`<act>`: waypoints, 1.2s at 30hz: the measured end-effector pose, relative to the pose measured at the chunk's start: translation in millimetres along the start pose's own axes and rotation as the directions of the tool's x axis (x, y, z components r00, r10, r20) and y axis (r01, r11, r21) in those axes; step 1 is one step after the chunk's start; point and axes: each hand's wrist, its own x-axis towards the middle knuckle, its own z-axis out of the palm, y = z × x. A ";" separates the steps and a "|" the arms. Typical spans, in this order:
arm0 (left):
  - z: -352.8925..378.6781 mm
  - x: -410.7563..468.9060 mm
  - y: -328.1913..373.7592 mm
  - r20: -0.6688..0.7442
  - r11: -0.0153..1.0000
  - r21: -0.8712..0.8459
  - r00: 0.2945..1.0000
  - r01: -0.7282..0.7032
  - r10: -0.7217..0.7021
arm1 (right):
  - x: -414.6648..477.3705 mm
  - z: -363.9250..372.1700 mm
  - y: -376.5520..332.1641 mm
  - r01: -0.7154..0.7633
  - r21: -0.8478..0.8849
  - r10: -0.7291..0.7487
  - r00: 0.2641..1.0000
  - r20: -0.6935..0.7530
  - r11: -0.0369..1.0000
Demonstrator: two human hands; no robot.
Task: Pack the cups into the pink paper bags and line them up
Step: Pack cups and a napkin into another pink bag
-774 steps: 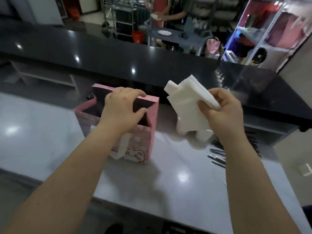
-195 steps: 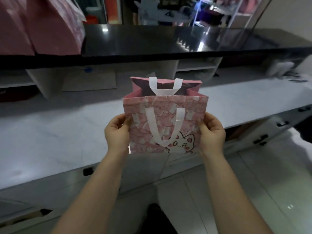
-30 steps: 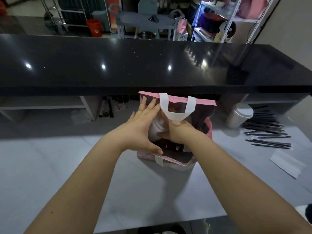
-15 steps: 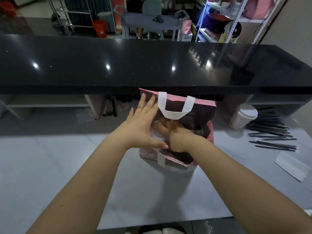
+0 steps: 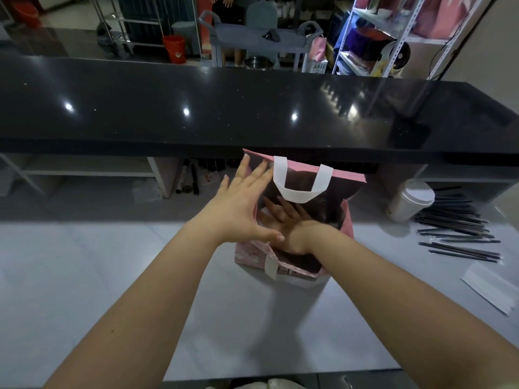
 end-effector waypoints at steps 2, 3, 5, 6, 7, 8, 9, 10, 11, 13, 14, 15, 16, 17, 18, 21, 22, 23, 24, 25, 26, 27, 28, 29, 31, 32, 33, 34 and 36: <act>-2.0 0.0 1.3 -0.056 0.999 0.035 0.998 0.013 -0.011 | -2.3 -17.0 1.3 -0.003 -0.015 0.004 0.999 0.050 1.000; -3.7 -0.3 2.0 -0.097 0.998 0.062 0.995 0.019 -0.013 | -6.0 -27.0 3.0 -0.010 -0.009 0.011 0.998 0.057 1.000; -7.5 -2.0 2.0 -0.195 0.988 0.154 0.981 0.025 0.005 | -18.7 -47.5 9.2 -0.046 0.062 0.044 0.999 0.029 0.997; -9.0 -3.0 2.1 -0.246 0.980 0.199 0.969 0.024 0.027 | -28.1 -56.6 13.1 -0.062 0.125 0.061 0.998 0.007 0.990; -10.4 -3.2 2.8 -0.294 0.974 0.224 0.955 0.020 0.048 | -38.7 -64.3 16.5 -0.064 0.193 0.069 0.998 -0.017 0.979; -11.7 -2.4 4.6 -0.335 0.973 0.230 0.940 0.015 0.065 | -49.3 -69.8 19.6 -0.055 0.257 0.069 0.997 -0.045 0.965; -13.3 -0.5 7.9 -0.366 0.974 0.226 0.928 0.009 0.076 | -59.6 -73.8 22.1 -0.046 0.307 0.073 0.994 -0.079 0.951; -14.9 2.8 12.3 -0.385 0.975 0.220 0.919 0.007 0.081 | -68.9 -76.8 24.5 -0.049 0.350 0.095 0.989 -0.115 0.935; -16.6 7.8 17.9 -0.391 0.977 0.214 0.917 0.005 0.081 | -78.1 -79.1 26.8 -0.065 0.388 0.135 0.978 -0.156 0.919; -18.5 20.6 32.0 -0.383 0.979 0.206 0.920 -0.008 0.088 | -95.5 -79.6 32.5 -0.106 0.451 0.243 0.936 -0.257 0.886; -18.2 27.8 40.6 -0.384 0.978 0.206 0.917 -0.025 0.104 | -104.2 -77.8 35.7 -0.123 0.480 0.302 0.900 -0.315 0.868; -17.1 35.1 50.6 -0.390 0.977 0.206 0.912 -0.052 0.130 | -113.1 -75.4 39.0 -0.130 0.515 0.359 0.855 -0.374 0.847; -15.3 42.6 62.3 -0.398 0.976 0.199 0.903 -0.087 0.161 | -122.6 -72.5 42.8 -0.132 0.552 0.414 0.805 -0.426 0.824; -13.2 50.3 75.3 -0.405 0.974 0.187 0.894 -0.126 0.193 | -131.9 -69.6 47.5 -0.140 0.577 0.464 0.754 -0.464 0.805; -10.3 58.2 89.2 -0.408 0.970 0.176 0.885 -0.165 0.225 | -141.3 -66.4 52.8 -0.163 0.584 0.506 0.709 -0.491 0.795; 1.4 83.4 131.9 -0.350 0.949 0.198 0.886 -0.247 0.304 | -169.4 -55.8 73.4 -0.239 0.583 0.586 0.615 -0.527 0.776; 6.5 91.5 145.5 -0.315 0.942 0.211 0.894 -0.261 0.318 | -179.3 -51.7 81.5 -0.258 0.587 0.607 0.587 -0.536 0.767; 12.1 99.6 158.6 -0.282 0.938 0.218 0.902 -0.271 0.326 | -188.7 -47.2 90.6 -0.275 0.590 0.626 0.559 -0.544 0.759; 18.5 107.5 171.6 -0.254 0.935 0.221 0.909 -0.279 0.331 | -197.5 -42.2 100.3 -0.293 0.592 0.642 0.535 -0.549 0.751; 25.0 115.0 183.4 -0.233 0.933 0.225 0.914 -0.283 0.333 | -205.1 -37.3 110.1 -0.305 0.594 0.653 0.519 -0.552 0.745; 31.9 122.5 195.3 -0.216 0.931 0.228 0.918 -0.284 0.333 | -211.7 -32.1 120.4 -0.312 0.595 0.659 0.506 -0.556 0.741; 38.4 130.0 206.7 -0.201 0.932 0.229 0.923 -0.283 0.329 | -217.3 -27.1 131.3 -0.318 0.593 0.664 0.491 -0.564 0.739; 44.8 137.4 217.4 -0.188 0.935 0.225 0.929 -0.275 0.319 | -222.2 -22.0 141.9 -0.328 0.589 0.668 0.473 -0.575 0.739; 51.5 144.5 227.3 -0.178 0.940 0.216 0.936 -0.263 0.303 | -226.1 -16.9 153.0 -0.338 0.584 0.671 0.456 -0.585 0.738; 66.8 158.5 245.0 -0.168 0.954 0.196 0.950 -0.229 0.263 | -231.7 -6.2 176.0 -0.344 0.575 0.668 0.446 -0.596 0.743; 76.0 164.6 252.6 -0.167 0.961 0.182 0.957 -0.207 0.238 | -233.0 0.2 188.1 -0.336 0.577 0.665 0.455 -0.593 0.744; 86.1 170.5 259.4 -0.164 0.969 0.164 0.964 -0.184 0.211 | -233.3 7.2 200.7 -0.326 0.585 0.664 0.470 -0.581 0.742; 97.2 176.3 265.0 -0.154 0.976 0.147 0.971 -0.158 0.180 | -232.9 15.0 213.3 -0.318 0.596 0.667 0.487 -0.564 0.737; 119.5 188.0 270.9 -0.118 0.987 0.134 0.987 -0.092 0.108 | -228.2 32.7 238.2 -0.306 0.614 0.667 0.525 -0.529 0.728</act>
